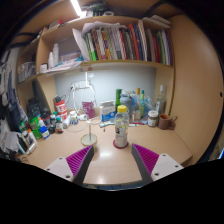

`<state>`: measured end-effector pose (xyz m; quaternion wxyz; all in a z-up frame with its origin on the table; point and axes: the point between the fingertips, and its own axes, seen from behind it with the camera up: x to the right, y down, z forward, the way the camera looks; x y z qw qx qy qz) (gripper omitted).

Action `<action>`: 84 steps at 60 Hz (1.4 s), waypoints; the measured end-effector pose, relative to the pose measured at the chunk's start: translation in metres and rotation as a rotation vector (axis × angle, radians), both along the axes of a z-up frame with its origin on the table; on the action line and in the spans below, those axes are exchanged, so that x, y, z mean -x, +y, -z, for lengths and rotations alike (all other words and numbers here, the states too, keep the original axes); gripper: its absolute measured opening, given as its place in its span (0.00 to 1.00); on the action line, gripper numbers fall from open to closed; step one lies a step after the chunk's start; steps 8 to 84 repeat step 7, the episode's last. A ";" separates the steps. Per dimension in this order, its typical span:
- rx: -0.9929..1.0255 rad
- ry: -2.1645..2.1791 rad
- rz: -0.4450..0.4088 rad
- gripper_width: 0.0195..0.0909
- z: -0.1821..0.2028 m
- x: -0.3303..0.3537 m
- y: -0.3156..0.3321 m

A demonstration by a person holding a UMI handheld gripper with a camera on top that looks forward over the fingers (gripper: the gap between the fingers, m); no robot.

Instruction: Pour water

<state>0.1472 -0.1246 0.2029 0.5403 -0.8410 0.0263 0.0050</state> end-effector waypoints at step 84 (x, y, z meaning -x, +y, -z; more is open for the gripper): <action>0.008 -0.016 -0.001 0.91 -0.019 0.007 -0.029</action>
